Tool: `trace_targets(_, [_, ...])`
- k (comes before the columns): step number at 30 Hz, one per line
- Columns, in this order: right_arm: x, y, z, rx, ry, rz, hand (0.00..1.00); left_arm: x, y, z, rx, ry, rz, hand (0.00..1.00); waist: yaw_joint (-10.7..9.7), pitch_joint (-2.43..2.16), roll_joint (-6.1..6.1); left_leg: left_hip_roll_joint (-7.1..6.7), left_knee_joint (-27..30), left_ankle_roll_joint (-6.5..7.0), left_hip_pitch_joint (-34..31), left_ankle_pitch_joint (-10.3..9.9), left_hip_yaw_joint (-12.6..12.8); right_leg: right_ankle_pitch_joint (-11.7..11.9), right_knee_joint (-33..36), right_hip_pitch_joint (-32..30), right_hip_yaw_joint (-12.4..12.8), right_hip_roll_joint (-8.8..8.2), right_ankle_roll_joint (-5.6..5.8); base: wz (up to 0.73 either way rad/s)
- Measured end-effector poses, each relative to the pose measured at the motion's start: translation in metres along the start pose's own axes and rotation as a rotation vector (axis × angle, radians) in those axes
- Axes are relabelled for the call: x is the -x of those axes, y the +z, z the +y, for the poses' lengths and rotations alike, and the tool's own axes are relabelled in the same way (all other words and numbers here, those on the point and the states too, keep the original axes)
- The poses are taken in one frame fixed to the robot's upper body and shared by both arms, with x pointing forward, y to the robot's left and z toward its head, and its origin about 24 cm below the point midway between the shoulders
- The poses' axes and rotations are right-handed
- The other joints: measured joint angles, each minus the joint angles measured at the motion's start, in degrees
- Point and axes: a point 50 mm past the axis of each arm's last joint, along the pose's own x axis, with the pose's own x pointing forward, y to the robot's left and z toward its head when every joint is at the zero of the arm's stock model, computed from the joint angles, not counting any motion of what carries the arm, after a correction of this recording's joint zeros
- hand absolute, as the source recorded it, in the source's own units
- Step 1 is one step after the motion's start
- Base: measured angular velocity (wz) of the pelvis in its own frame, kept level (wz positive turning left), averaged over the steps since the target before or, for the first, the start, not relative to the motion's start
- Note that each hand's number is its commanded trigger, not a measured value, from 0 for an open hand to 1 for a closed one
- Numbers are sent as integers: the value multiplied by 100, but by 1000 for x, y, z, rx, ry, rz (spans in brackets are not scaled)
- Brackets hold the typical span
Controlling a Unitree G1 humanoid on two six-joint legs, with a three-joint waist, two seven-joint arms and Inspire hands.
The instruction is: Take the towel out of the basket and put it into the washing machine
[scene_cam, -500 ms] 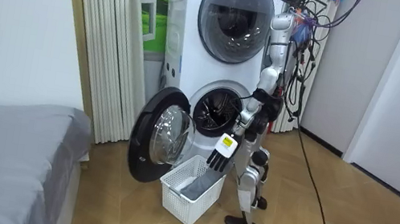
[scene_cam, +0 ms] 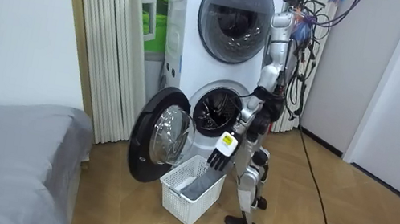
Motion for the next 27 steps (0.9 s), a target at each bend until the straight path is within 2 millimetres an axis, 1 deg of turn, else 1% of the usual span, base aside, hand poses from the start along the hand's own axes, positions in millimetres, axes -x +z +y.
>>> trace_targets(1, [-1, 5, 1, 17, 6, -5, 0, -1, 7, 1, -18, 2, -17, 0, -4, 12, 24, -5, 19, 6, -115, 13, -5, 9, 5, -99, -10, -8, -10, 0])
trace_targets(2, [-2, 9, 1, 33, 7, -4, 0, -2, 13, 1, -49, 1, -36, 0, -9, 3, 3, -15, 29, 15, -209, 29, -12, 19, 16, -195, -17, -20, -8, 0])
trace_targets(3, [-2, 11, 1, 41, 6, -4, 0, -3, 17, 1, -72, 0, -47, 0, -12, 9, 17, -21, 31, 20, -263, 41, -12, 21, 34, -254, -22, -31, -8, 3])
trace_targets(4, [-3, 19, 2, 71, 7, -13, 0, -4, 26, 0, -102, -2, -72, 0, -32, 26, 19, -30, 36, 37, -397, 76, -7, 21, 119, -417, -55, -61, -5, 5])
trace_targets(5, [-4, 27, 5, 110, 11, -20, 0, -6, 36, -1, -132, -5, -93, 0, -43, 45, 21, -40, 57, 46, -544, 106, -7, 23, 145, -555, -79, -77, -6, 5])
trace_targets(6, [-4, 31, 6, 126, 12, -25, 0, -6, 42, -2, -146, -8, -106, 0, -36, 61, 28, -41, 85, 48, -609, 111, -7, 23, 190, -632, -74, -81, -5, 4])
trace_targets(7, [-5, 40, 9, 162, 17, -40, 0, -7, 53, -5, -178, -15, -133, 0, -32, 108, 38, -42, 131, 51, -740, 118, -7, 27, 214, -755, -73, -85, -9, 0])
trace_targets(10, [-7, 58, 16, 194, 27, -88, 0, -8, 80, -11, -228, -27, -199, 0, -58, 176, 63, -45, 256, 55, -1165, 153, -12, 30, 400, -1225, -109, -117, -13, 2])
trace_targets(11, [-7, 64, 19, 208, 29, -104, 0, -8, 89, -14, -244, -28, -223, 0, -86, 191, 69, -52, 295, 59, -1366, 182, -12, 30, 495, -1451, -114, -133, -13, 0])
trace_targets(12, [-7, 69, 20, 215, 28, -117, 0, -8, 95, -15, -246, -30, -235, 0, -88, 195, 74, -53, 320, 61, -1473, 188, -11, 30, 550, -1580, -115, -140, -13, 0])
trace_targets(13, [-7, 78, 23, 224, 26, -139, 0, -7, 106, -18, -261, -34, -259, 0, -105, 208, 65, -61, 362, 67, -1685, 218, -11, 30, 692, -1840, -126, -163, -13, 0])
trace_targets(14, [-7, 84, 27, 240, 21, -157, 0, -6, 117, -18, -297, -31, -291, 0, -139, 239, 64, -63, 427, 69, -1905, 226, -11, 30, 804, -2077, -129, -178, -13, 0])
trace_targets(15, [-7, 89, 29, 244, 20, -170, 0, -6, 122, -18, -314, -30, -308, 0, -156, 262, 62, -63, 458, 70, -1997, 230, -10, 30, 849, -2174, -125, -186, -13, 0])
trace_targets(16, [-6, 97, 32, 256, 17, -197, 0, -4, 135, -17, -339, -23, -342, 0, -199, 314, 59, -56, 628, 71, -2241, 230, 23, 30, 1031, -2429, -116, -206, -13, 0])
trace_targets(17, [-5, 108, 35, 277, 11, -228, 0, -2, 150, -16, -367, -12, -384, 0, -269, 395, 64, -48, 789, 71, -2494, 230, 102, 25, 1224, -2692, -119, -239, -14, 5])
trace_targets(18, [-5, 113, 36, 282, 9, -243, 0, 0, 157, -16, -380, -7, -405, 0, -305, 409, 69, -45, 856, 71, -2638, 230, 123, 21, 1313, -2839, -120, -256, -16, 5])
trace_targets(20, [-2, 129, 43, 302, -3, -304, 0, 5, 184, -14, -410, 9, -481, 0, -330, 466, 42, -31, 1159, 74, -3177, 228, 193, 20, 1654, -3416, -85, -296, -17, -2])
trace_targets(21, [-1, 134, 45, 306, -5, -319, 0, 7, 190, -14, -420, 15, -501, 0, -336, 481, 39, -29, 1242, 76, -3305, 227, 204, 18, 1741, -3550, -60, -305, -19, -5])
trace_targets(22, [0, 142, 48, 318, -13, -349, 0, 12, 206, -14, -440, 36, -551, 0, -349, 514, 47, -17, 1464, 86, -3629, 220, 243, 16, 1928, -3860, 43, -311, -21, -8])
trace_targets(23, [3, 152, 51, 326, -18, -379, 0, 17, 219, -12, -449, 50, -589, 0, -348, 533, 43, 32, 1735, 121, -3980, 196, 337, 8, 2116, -4197, 44, -323, -30, -12])
trace_targets(24, [4, 157, 53, 335, -19, -393, 0, 18, 223, -11, -459, 58, -601, 0, -346, 545, 36, 89, 1851, 155, -4143, 171, 408, -11, 2201, -4349, 45, -332, -55, -16])
trace_targets(26, [8, 171, 58, 354, -19, -450, 0, 27, 246, -7, -473, 104, -663, 0, -377, 551, 27, 175, 2400, 220, -4820, 25, 546, -150, 2677, -5019, 53, -387, -156, -11])
trace_targets(27, [10, 174, 59, 356, -15, -463, 0, 30, 253, -6, -477, 119, -684, 0, -388, 552, 23, 184, 2527, 231, -4970, -19, 551, -190, 2800, -5176, 61, -391, -184, -6])
